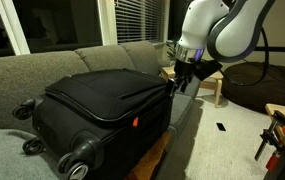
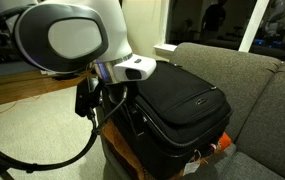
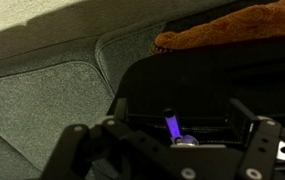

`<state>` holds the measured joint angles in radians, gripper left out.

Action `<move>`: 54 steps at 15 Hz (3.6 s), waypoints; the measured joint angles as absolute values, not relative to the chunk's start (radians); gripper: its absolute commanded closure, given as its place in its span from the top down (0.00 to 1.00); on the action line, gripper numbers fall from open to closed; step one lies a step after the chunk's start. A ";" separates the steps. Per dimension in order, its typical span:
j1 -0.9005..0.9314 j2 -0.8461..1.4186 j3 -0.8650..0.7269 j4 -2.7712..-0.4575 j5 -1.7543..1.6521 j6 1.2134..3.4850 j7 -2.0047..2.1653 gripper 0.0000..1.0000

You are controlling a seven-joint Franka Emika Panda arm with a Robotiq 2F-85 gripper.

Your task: Unzip the black suitcase

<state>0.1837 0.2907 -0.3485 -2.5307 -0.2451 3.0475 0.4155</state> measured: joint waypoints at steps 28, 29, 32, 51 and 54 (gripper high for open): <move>0.218 0.299 -0.385 -2.505 -0.232 3.049 0.413 0.08; 0.220 0.299 -0.387 -2.505 -0.232 3.049 0.413 0.08; 0.225 0.300 -0.392 -2.503 -0.232 3.049 0.413 0.07; 0.370 0.304 -0.495 -2.501 -0.268 3.032 0.414 0.06; 0.394 0.305 -0.512 -2.499 -0.269 3.020 0.414 0.06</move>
<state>0.3945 0.3049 -0.5116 -2.4987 -0.2690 3.0201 0.4141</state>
